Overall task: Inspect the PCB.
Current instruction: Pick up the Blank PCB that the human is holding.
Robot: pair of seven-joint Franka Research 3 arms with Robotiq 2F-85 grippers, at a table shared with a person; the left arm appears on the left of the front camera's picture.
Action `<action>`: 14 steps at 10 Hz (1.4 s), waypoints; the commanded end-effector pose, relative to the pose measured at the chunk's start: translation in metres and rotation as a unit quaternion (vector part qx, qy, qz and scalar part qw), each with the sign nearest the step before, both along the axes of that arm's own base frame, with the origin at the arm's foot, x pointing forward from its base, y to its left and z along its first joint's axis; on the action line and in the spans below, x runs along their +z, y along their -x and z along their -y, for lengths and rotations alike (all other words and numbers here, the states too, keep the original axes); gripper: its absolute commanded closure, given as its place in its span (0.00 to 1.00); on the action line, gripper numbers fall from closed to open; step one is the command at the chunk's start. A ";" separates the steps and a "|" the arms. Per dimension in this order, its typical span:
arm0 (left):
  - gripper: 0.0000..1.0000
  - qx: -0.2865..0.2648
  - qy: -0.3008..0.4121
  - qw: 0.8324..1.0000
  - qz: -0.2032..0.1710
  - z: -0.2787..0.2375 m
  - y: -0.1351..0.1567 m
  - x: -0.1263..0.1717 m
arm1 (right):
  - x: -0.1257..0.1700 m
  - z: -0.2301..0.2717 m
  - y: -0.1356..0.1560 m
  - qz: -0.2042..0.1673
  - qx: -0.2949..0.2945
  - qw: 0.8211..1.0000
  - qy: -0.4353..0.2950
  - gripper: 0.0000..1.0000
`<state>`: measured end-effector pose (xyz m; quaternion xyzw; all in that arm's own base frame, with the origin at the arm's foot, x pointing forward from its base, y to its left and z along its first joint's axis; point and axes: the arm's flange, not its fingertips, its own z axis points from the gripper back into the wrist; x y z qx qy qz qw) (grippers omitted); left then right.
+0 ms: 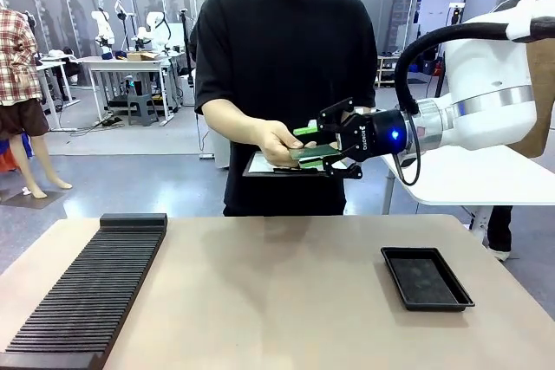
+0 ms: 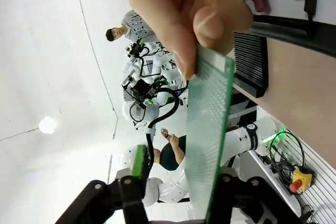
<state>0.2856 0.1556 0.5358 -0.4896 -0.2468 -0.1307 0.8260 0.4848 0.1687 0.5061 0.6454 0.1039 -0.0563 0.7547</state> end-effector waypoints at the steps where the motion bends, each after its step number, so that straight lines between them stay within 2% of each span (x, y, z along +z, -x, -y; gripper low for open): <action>1: 0.00 0.000 -0.006 1.000 -0.006 0.001 0.001 0.000 | -0.007 -0.005 0.004 0.012 -0.002 1.000 -0.020 1.00; 9: 0.00 0.000 -0.006 1.000 -0.006 0.001 0.001 0.000 | -0.017 0.003 0.016 0.020 0.002 1.000 -0.021 1.00; 10: 0.00 0.000 -0.006 1.000 -0.006 0.001 0.001 0.000 | -0.014 0.001 0.007 0.006 -0.004 1.000 -0.012 1.00; 14: 0.00 0.000 -0.006 1.000 -0.006 0.001 0.001 0.000 | -0.014 0.001 0.007 0.006 -0.004 1.000 -0.012 1.00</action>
